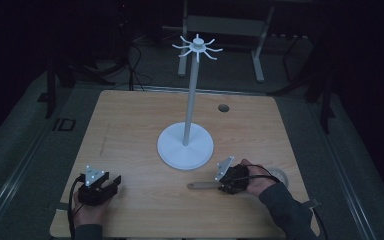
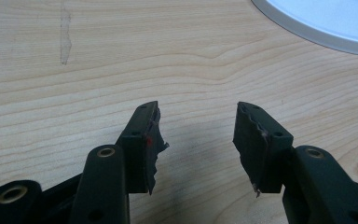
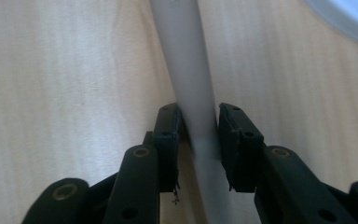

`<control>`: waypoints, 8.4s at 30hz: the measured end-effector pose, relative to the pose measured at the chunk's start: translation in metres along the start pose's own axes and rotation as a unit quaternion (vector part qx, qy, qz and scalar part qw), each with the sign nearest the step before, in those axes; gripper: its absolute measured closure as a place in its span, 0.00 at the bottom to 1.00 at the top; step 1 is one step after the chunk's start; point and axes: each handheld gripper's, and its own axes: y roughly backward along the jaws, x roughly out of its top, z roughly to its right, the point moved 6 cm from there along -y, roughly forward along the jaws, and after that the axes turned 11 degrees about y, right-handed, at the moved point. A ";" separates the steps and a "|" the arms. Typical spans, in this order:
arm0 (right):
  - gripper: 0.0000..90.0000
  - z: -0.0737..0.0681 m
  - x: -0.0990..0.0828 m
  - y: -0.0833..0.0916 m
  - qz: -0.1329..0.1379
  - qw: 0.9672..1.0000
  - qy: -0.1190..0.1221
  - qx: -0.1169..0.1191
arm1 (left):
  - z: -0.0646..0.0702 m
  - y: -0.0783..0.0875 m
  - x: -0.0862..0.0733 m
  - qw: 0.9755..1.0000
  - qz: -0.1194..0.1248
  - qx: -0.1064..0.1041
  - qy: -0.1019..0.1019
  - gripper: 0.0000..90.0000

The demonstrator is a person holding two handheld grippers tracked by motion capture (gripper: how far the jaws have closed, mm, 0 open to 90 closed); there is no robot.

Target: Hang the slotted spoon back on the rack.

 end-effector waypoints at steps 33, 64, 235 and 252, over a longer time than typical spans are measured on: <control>0.80 0.061 -0.011 -0.010 -0.058 0.986 -0.155 0.017 | -0.001 0.001 0.001 1.000 0.005 -0.002 0.005 0.56; 0.83 0.058 -0.011 0.046 0.066 0.982 -0.160 -0.080 | -0.001 0.000 0.001 1.000 0.004 0.003 0.005 0.56; 0.83 0.134 0.124 0.197 0.358 0.859 -0.259 -0.260 | -0.006 0.002 0.004 1.000 0.011 0.009 0.016 0.56; 0.83 0.143 0.137 0.193 0.358 0.856 -0.271 -0.254 | -0.006 0.002 0.004 1.000 0.011 0.008 0.017 0.56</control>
